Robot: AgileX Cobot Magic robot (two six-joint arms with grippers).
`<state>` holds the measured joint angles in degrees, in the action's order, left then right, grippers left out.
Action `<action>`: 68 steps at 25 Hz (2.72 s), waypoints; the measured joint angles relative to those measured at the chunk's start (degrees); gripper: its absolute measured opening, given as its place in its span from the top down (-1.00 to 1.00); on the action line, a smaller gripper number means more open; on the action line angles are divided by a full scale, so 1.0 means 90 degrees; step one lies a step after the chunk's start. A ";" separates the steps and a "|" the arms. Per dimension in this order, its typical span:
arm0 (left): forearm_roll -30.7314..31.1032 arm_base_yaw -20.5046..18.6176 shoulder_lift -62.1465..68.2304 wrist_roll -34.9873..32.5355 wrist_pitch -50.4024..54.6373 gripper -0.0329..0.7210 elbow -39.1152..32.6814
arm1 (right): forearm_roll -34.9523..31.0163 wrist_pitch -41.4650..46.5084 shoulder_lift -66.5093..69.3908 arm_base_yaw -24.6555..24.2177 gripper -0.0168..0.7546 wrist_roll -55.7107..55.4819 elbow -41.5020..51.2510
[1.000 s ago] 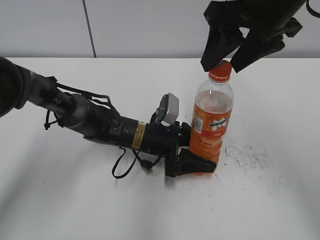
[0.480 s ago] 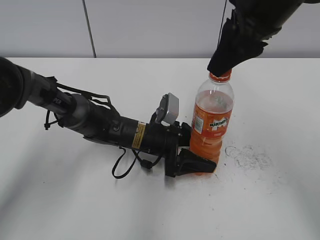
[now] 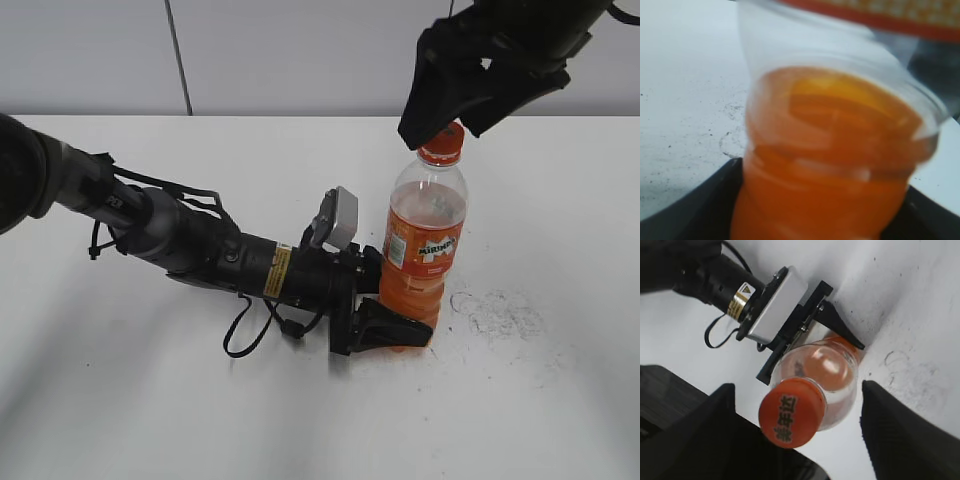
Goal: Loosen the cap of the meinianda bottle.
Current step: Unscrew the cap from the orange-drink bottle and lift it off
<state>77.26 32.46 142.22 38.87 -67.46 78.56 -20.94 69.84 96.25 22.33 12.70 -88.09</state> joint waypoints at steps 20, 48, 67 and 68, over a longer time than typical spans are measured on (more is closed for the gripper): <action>0.0012 0.0000 0.0000 0.0000 -0.0012 -0.58 0.0000 | -0.0192 0.0000 -0.0012 0.0000 0.28 0.4500 0.0000; 0.0052 -0.0006 0.0000 0.0000 -0.0038 -0.58 0.0000 | -0.0052 0.0000 0.0001 0.0000 0.10 -0.0614 0.0000; 0.0058 -0.0006 0.0000 0.0006 -0.0045 -0.58 0.0000 | -0.0099 0.0001 -0.0003 0.0000 -0.20 0.3870 0.0000; 0.0058 -0.0006 0.0000 0.0006 -0.0045 -0.58 0.0000 | -0.0093 0.0001 -0.0003 0.0000 -0.31 0.3563 0.0000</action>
<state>77.78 32.41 142.22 38.92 -67.87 78.56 -21.78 69.85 96.23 22.33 44.76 -88.09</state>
